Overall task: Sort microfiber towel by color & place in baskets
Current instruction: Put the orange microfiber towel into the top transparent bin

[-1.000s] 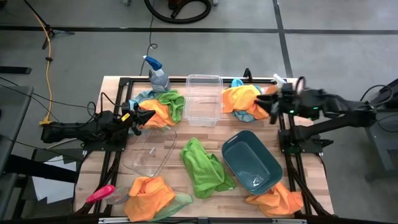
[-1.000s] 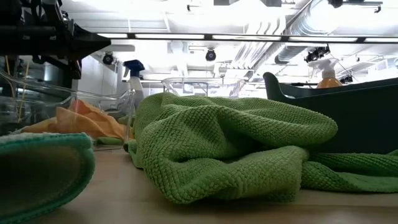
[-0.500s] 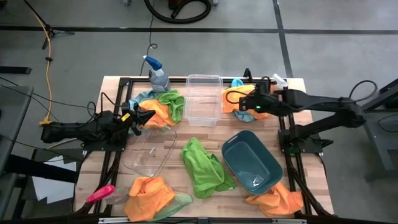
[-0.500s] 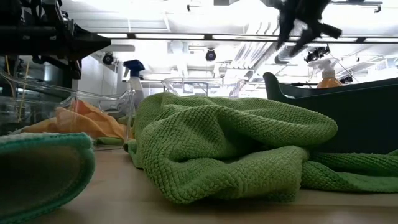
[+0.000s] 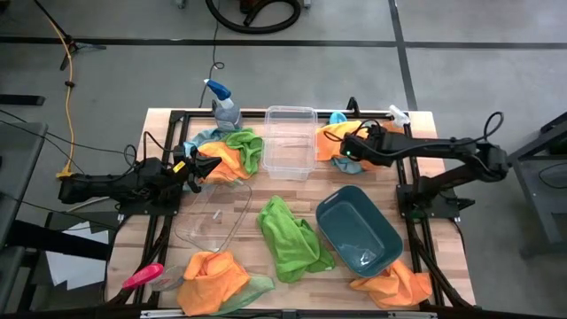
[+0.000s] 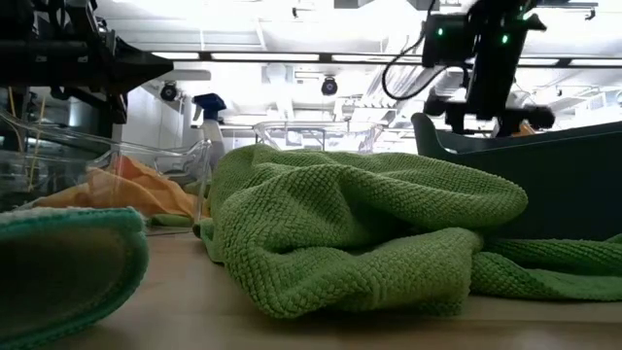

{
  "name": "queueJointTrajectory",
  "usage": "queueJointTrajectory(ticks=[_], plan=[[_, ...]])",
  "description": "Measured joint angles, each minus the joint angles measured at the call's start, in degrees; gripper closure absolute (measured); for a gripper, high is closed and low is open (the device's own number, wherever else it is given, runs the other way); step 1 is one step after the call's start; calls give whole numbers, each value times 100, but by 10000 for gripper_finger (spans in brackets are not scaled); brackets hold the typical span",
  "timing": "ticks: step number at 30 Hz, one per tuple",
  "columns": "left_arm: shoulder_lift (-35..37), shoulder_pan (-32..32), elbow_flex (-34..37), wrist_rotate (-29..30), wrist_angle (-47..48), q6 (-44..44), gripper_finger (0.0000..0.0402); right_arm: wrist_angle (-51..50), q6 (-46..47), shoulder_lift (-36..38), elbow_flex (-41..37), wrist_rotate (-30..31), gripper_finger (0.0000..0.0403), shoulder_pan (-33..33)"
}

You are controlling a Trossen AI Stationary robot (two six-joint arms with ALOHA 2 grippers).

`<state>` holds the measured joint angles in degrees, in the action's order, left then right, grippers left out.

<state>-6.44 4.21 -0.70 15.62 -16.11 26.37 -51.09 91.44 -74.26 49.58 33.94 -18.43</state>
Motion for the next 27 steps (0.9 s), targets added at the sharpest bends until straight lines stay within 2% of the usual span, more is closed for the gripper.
queueJointTrajectory(ticks=[9,16,19,23,27], plan=[[0,0,1,0,1,0,401,926,-60,0,-363,-143,224,-596],[0,0,0,0,1,0,401,1228,-654,0,-358,-149,232,-788],[0,0,2,0,2,0,401,1272,-964,0,-358,-197,273,-827],[1,0,2,-1,2,0,401,1279,-1441,0,-358,-250,378,-831],[2,0,0,0,2,0,401,1310,-1833,14,-358,-346,392,-807]])
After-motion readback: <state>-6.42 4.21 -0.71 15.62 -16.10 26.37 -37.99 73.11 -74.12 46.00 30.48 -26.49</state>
